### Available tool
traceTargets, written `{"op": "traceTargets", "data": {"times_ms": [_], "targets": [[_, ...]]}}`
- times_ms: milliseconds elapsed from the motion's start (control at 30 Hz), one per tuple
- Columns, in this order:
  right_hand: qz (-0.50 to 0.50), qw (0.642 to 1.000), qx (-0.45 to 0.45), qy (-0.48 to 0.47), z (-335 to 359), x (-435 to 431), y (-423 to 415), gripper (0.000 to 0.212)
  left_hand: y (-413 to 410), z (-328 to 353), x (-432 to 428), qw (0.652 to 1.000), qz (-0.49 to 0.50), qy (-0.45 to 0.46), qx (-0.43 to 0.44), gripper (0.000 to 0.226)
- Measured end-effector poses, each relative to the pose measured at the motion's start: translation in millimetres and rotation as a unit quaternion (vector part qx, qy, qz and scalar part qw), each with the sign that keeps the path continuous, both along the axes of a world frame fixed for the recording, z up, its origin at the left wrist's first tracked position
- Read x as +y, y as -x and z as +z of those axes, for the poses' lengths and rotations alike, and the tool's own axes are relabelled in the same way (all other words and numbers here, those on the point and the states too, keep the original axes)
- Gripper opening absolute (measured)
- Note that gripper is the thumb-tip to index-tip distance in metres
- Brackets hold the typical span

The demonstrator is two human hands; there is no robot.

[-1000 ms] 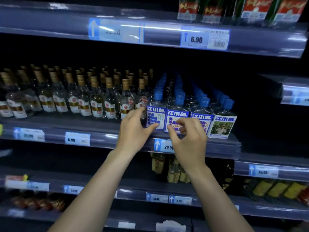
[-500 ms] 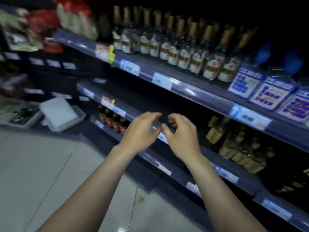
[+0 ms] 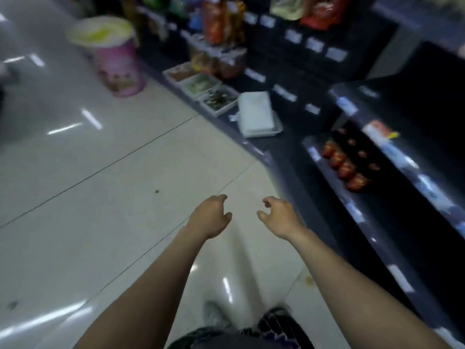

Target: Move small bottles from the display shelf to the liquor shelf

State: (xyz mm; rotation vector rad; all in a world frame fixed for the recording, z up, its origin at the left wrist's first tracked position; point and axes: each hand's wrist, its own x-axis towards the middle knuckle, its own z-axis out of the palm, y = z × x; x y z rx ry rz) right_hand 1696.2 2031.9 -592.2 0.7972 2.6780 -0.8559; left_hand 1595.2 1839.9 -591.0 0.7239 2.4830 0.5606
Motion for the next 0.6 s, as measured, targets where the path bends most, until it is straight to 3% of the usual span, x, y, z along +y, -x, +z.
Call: {"op": "traceTargets", "data": {"times_ms": [200,467,600], "targets": [[0.176,0.982,-0.051,0.049,-35.4,-158.3,143.3,0.066,71.1,-37.3,-183.1,0.978,0.201,0.027,-0.049,0.062],[0.384,0.910,-0.148,0.051,-71.4,-369.3,329.3,0.068,165.6,-73.5,-394.3,0.899,0.407,0.045,-0.156,0.071],[0.452,0.875,-0.157,0.076,-71.1,-492.6,427.1,0.070,233.2,-53.6,-495.5,0.862,0.482,0.028,-0.154,0.070]]}}
